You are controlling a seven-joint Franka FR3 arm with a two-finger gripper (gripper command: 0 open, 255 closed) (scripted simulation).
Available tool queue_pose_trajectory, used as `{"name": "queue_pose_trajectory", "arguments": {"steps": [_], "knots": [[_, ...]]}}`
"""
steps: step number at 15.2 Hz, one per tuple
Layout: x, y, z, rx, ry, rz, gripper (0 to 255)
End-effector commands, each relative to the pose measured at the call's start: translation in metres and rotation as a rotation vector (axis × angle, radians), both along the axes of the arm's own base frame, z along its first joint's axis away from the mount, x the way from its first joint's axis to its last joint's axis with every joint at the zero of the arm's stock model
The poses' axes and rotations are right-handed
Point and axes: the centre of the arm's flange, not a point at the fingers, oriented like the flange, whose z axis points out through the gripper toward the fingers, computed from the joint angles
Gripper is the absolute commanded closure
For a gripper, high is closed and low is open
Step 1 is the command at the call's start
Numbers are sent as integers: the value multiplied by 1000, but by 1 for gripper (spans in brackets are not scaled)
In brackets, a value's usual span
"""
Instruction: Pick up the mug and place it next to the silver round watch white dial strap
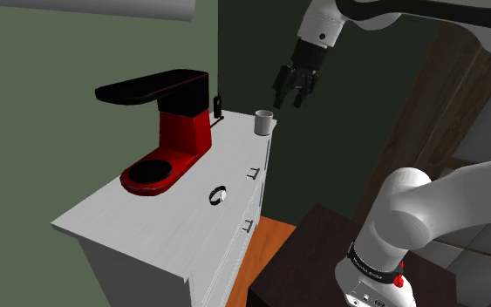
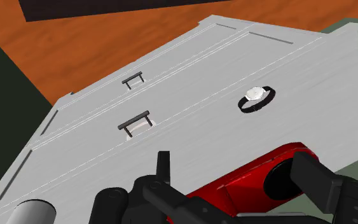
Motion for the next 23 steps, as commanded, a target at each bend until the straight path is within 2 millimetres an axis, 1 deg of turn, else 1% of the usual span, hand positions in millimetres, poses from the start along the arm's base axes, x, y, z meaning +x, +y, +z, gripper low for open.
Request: {"name": "queue_pose_trajectory", "arguments": {"steps": [1, 12, 23], "knots": [[0, 0, 0, 0, 0, 0, 0], [112, -78, -51, -62, 72, -21, 0], [219, -162, -106, -124, 144, -42, 0]]}}
